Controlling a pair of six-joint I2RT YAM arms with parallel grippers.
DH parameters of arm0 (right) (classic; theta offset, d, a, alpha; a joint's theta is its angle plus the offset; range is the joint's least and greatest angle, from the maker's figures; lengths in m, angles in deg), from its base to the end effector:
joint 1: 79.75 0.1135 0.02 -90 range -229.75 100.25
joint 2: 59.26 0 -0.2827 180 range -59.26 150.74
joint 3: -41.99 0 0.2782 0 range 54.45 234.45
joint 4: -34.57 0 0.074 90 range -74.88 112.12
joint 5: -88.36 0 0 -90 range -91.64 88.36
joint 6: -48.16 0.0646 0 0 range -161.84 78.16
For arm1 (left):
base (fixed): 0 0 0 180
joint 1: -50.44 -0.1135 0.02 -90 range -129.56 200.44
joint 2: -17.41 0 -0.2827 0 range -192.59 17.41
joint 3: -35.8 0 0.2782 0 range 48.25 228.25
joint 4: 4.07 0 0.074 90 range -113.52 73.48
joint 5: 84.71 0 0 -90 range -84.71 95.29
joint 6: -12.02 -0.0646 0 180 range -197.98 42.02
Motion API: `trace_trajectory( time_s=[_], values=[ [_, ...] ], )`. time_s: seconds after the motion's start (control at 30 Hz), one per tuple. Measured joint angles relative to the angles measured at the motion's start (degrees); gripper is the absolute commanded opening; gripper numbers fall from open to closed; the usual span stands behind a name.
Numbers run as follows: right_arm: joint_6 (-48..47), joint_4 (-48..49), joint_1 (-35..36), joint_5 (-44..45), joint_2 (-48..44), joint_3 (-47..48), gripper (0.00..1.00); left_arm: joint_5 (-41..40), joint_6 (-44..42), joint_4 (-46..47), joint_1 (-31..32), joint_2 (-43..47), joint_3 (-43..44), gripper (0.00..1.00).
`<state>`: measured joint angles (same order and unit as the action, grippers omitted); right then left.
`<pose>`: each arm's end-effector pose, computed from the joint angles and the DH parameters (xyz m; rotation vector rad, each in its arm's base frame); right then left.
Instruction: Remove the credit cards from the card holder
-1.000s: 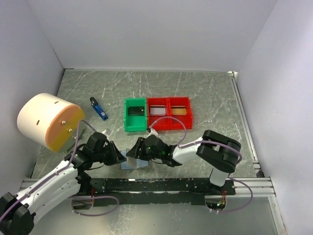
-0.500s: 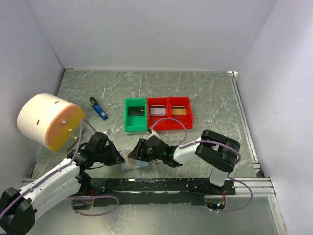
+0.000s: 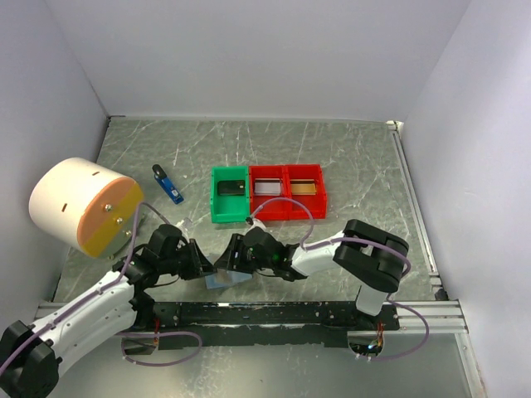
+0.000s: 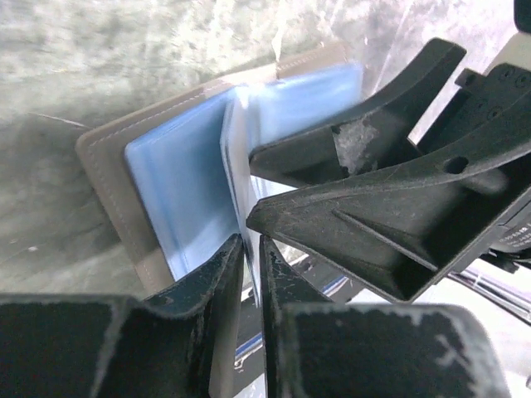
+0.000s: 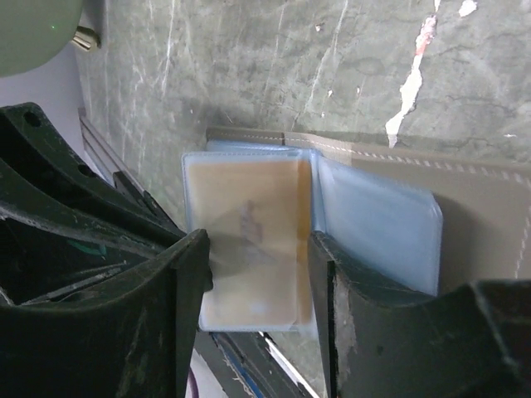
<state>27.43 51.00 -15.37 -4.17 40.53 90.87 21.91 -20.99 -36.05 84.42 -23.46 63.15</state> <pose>0.1521 0.3238 0.0977 0.0782 2.5191 1.2414 0.1323 -0.1114 0.1365 -0.3672 2.5847 -1.0271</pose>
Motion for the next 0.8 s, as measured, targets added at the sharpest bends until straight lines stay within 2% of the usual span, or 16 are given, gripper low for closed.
trace_trajectory(
  time_s=[0.33, 0.47, 0.6, 0.8],
  values=[
    [0.4, 2.0, -0.1, -0.4, -1.4, -1.7, 0.67, 5.5, -1.4, 3.4, 0.7, -1.0, -0.8, 0.29],
    [0.4, 3.1, -0.3, -1.1, -1.4, -2.0, 0.68, 6.4, -1.5, 3.3, 0.9, 0.1, -0.8, 0.3],
    [-0.6, -0.9, -0.3, -1.1, -1.4, 0.3, 0.64, 6.8, -1.6, 3.3, 1.0, 0.4, -0.8, 0.3],
    [-2.0, -6.0, -0.2, -0.5, -1.3, 2.5, 0.51, 6.7, -2.2, 3.4, 1.0, 0.0, -0.8, 0.32]
  ],
)
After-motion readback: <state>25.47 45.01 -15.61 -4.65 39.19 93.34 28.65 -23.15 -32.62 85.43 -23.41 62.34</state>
